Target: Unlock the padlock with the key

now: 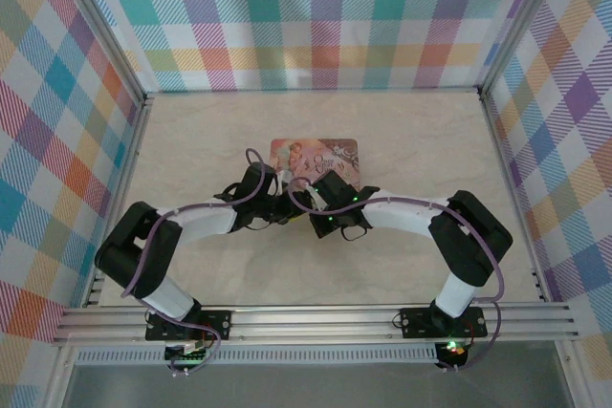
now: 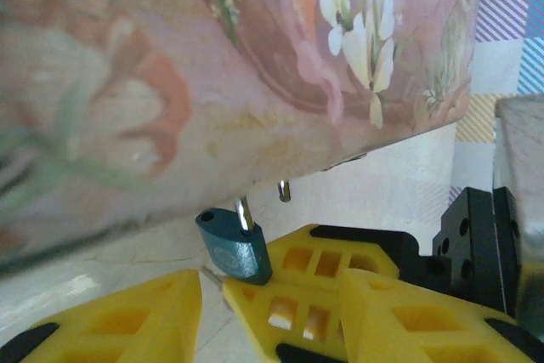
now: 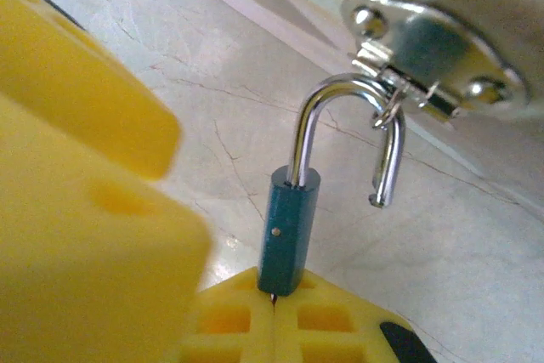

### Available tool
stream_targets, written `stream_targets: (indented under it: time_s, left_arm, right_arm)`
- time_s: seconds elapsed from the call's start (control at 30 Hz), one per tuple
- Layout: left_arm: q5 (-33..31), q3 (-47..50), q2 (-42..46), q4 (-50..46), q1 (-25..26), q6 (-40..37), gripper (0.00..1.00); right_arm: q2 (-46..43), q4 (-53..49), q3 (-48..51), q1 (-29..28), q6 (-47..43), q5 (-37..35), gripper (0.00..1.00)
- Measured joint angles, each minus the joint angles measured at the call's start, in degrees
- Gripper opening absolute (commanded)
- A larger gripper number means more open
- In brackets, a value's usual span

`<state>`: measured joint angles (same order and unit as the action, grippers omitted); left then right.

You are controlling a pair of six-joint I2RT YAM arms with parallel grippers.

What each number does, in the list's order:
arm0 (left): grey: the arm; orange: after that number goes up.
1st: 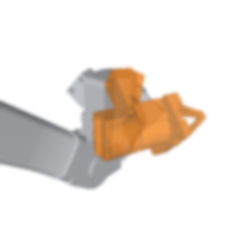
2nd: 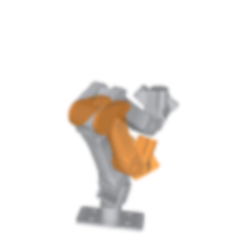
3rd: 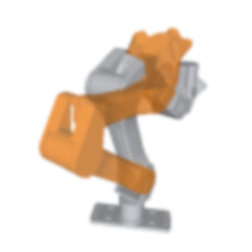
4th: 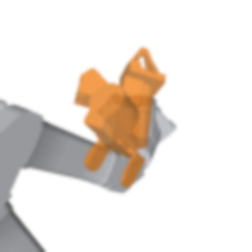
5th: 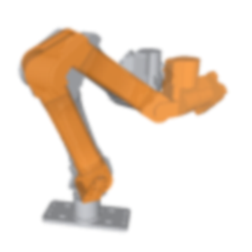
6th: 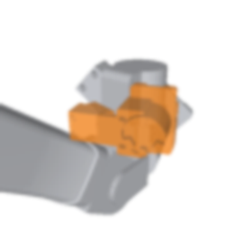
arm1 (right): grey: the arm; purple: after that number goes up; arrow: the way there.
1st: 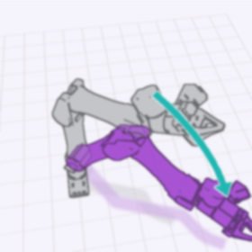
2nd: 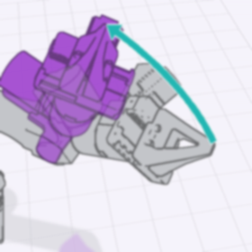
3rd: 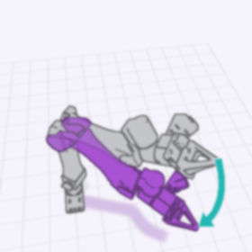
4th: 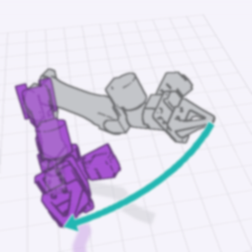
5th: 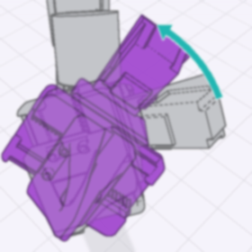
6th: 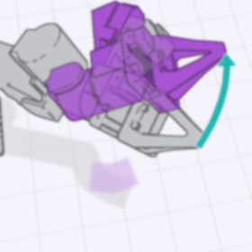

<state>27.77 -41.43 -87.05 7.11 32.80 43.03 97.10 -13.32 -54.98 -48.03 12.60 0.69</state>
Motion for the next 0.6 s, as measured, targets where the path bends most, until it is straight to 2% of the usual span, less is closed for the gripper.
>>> stream_targets:
  time_s: [0.23,0.43,0.6]
  left_arm:
    - [-4.66,0.02,9.16,-7.08,-2.51,-3.48,0.55]
    - [-10.88,-1.27,15.19,-13.75,-5.27,-6.10,0.72]
    - [-15.61,-2.58,16.15,-17.11,-6.71,-6.91,0.75]
  right_arm:
    - [0.00,0.13,0.00,0.04,-1.55,0.00,0.00]
    - [-0.07,0.02,0.00,0.04,-3.28,-0.04,0.00]
    - [-0.24,-0.09,0.02,0.04,-4.76,-0.20,0.00]
